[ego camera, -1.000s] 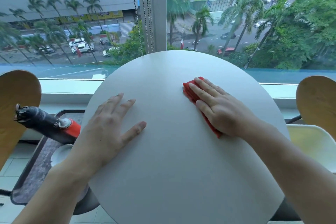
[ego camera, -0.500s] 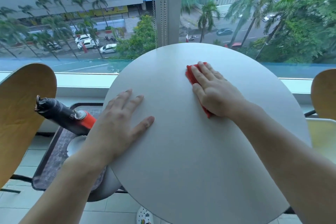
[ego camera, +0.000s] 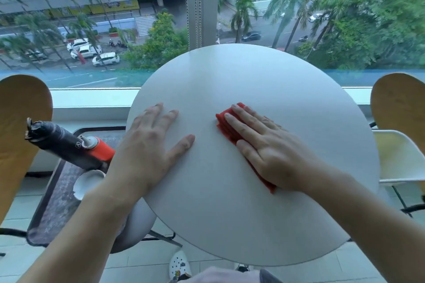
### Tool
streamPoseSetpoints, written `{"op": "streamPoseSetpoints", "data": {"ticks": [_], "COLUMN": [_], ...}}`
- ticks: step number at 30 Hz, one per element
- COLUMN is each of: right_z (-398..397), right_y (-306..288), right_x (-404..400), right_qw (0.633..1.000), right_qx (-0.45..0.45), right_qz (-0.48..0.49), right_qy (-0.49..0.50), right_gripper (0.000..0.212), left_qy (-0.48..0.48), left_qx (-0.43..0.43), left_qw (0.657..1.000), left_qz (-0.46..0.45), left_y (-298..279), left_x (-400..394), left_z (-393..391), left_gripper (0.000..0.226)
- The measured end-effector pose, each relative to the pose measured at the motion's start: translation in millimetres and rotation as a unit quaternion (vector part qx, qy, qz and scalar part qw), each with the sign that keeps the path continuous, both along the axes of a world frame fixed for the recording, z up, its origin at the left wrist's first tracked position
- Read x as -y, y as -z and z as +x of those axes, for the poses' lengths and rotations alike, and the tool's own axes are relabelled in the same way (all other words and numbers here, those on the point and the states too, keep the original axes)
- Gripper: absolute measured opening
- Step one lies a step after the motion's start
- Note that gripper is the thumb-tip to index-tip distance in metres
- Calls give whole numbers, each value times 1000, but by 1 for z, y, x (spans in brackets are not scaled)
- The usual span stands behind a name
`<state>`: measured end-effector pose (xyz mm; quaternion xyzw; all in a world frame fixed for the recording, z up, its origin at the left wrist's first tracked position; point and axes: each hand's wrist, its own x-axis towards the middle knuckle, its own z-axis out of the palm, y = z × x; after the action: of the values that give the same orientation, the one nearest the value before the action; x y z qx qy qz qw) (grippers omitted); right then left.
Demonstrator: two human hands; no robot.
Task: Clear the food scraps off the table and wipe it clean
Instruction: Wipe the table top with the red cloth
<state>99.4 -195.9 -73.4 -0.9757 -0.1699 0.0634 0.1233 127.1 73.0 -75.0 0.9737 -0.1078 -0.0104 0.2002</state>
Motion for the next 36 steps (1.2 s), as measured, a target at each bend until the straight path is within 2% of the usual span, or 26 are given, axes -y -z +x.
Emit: {"op": "streamPoseSetpoints", "data": {"ticks": [11,21,28,36], "right_z": [31,-10,-39,-3], "right_y": [4,5,-1,-4], "right_x": [-28,-97,-73,-91], "right_qw": [998,999,1000,995], "right_qx": [3,28,5,-5], "right_qz": [18,25,-1,11], "right_qy": [65,-7,-6,102], "right_gripper": [59,59,60,59], "left_qy": [2,-4,-1,18], "left_qx": [35,88,68,51], "left_qw": [999,994,994,997], "left_qz": [-38,-65,-83,-48], "left_y": [-3,12,11,11], "left_x": [-19,-40,-43,-45], "left_z": [-7,-17,-19,-18], "left_gripper": [61,43,47,53]}}
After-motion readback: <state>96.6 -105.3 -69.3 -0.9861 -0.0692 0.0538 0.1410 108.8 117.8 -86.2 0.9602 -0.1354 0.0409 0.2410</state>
